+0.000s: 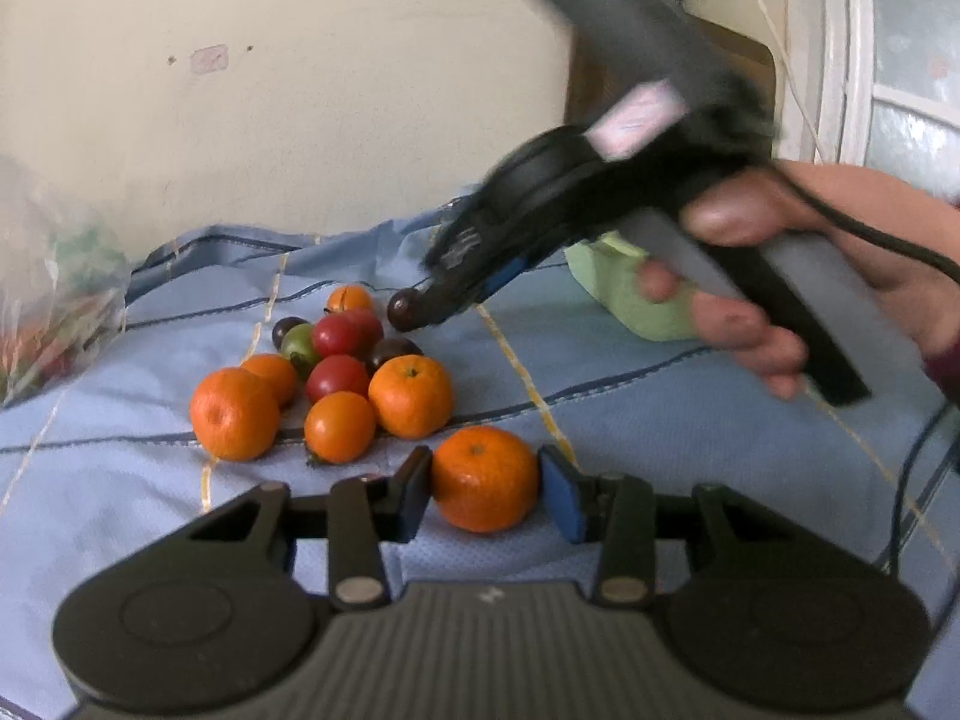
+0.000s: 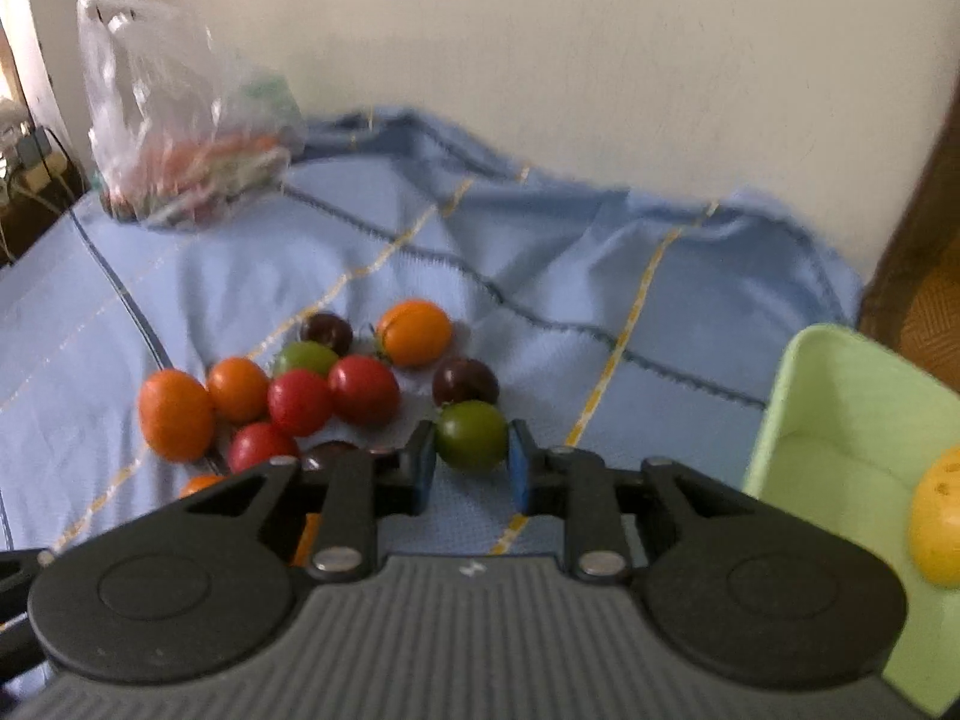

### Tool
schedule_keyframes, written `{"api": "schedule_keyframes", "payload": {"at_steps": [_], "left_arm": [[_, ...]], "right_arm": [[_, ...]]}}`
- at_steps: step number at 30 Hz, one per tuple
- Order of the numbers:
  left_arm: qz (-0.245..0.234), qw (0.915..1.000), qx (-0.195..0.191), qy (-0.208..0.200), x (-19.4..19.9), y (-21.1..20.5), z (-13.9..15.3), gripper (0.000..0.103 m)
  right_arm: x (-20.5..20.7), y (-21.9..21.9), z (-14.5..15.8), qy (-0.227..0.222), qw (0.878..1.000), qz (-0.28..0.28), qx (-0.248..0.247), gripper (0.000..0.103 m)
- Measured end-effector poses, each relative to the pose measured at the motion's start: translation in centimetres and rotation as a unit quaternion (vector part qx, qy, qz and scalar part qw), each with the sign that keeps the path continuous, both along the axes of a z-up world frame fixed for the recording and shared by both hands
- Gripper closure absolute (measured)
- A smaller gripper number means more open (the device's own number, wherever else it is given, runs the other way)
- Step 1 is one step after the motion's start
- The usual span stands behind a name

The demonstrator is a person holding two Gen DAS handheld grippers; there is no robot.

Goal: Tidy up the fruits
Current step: 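Carry both fruits into the green basin and open both grippers, then return both grippers to the pile and grasp a dark tomato with the right gripper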

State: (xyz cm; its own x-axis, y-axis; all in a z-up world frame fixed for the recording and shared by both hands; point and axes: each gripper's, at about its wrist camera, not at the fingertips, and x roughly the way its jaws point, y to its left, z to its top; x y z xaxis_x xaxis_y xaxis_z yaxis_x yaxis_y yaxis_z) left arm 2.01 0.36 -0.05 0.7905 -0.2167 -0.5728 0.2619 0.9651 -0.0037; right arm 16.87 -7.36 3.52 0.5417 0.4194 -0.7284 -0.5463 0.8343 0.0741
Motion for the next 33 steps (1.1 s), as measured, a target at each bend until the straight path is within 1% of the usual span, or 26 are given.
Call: {"api": "schedule_keyframes", "payload": {"at_steps": [4, 7, 8, 11, 15, 17, 19, 21, 24, 26, 28, 29, 30, 31, 32, 33], "left_arm": [[0.001, 0.9996, -0.019, -0.019, -0.5, 0.4, 0.4, 0.065], [-0.004, 0.9993, -0.034, -0.017, -0.4, 0.4, 0.7, 0.065], [-0.008, 0.9988, -0.046, -0.011, -0.1, 0.4, 0.8, 0.065], [-0.019, 0.9968, -0.077, -0.005, 0.9, 0.0, 1.7, 0.065], [-0.037, 0.9923, -0.117, -0.018, 3.6, -1.9, 4.0, 0.065], [-0.047, 0.9904, -0.126, -0.031, 5.2, -3.4, 4.9, 0.065], [-0.057, 0.9897, -0.127, -0.032, 6.8, -5.4, 5.4, 0.065], [-0.063, 0.9904, -0.120, -0.024, 8.6, -7.6, 5.4, 0.064], [-0.060, 0.9930, -0.101, -0.012, 10.6, -10.2, 4.6, 0.064], [-0.055, 0.9937, -0.098, -0.002, 11.6, -11.1, 4.0, 0.064], [-0.047, 0.9945, -0.094, 0.008, 12.2, -11.7, 3.5, 0.063], [-0.042, 0.9949, -0.091, 0.011, 12.5, -11.9, 3.3, 0.058], [-0.038, 0.9955, -0.086, 0.009, 12.3, -11.7, 3.3, 0.049], [-0.034, 0.9962, -0.081, 0.004, 12.3, -11.8, 3.3, 0.043], [-0.028, 0.9966, -0.078, -0.003, 12.2, -11.7, 3.3, 0.031], [-0.027, 0.9963, -0.080, -0.010, 12.2, -11.5, 3.5, 0.028]], "right_arm": [[-3.8, -2.2, 1.8, -0.045, 0.999, 0.005, 0.028, 0.075], [-7.0, -4.4, 2.7, -0.089, 0.995, 0.000, 0.033, 0.075], [-7.9, -5.5, 3.0, -0.106, 0.994, -0.009, 0.032, 0.075], [-8.9, -8.8, 3.6, -0.143, 0.988, -0.055, 0.032, 0.075], [-8.4, -12.7, 3.4, -0.149, 0.981, -0.114, 0.043, 0.075], [-8.1, -14.0, 2.9, -0.147, 0.979, -0.136, 0.043, 0.075], [-7.9, -14.8, 2.3, -0.149, 0.977, -0.148, 0.042, 0.075], [-7.6, -15.1, 1.6, -0.153, 0.975, -0.158, 0.033, 0.074], [-7.0, -15.4, 0.8, -0.158, 0.973, -0.167, 0.027, 0.074], [-7.0, -15.7, 0.5, -0.168, 0.970, -0.175, 0.024, 0.073], [-7.2, -15.9, 0.0, -0.182, 0.965, -0.186, 0.021, 0.053], [-7.4, -16.1, -0.2, -0.192, 0.961, -0.198, 0.019, 0.048], [-7.4, -16.4, -0.6, -0.199, 0.958, -0.207, 0.020, 0.046], [-7.4, -16.7, -0.7, -0.200, 0.956, -0.212, 0.026, 0.045], [-7.4, -17.0, -0.8, -0.199, 0.955, -0.218, 0.036, 0.043], [-7.5, -17.3, -0.7, -0.202, 0.952, -0.224, 0.044, 0.040]]}}
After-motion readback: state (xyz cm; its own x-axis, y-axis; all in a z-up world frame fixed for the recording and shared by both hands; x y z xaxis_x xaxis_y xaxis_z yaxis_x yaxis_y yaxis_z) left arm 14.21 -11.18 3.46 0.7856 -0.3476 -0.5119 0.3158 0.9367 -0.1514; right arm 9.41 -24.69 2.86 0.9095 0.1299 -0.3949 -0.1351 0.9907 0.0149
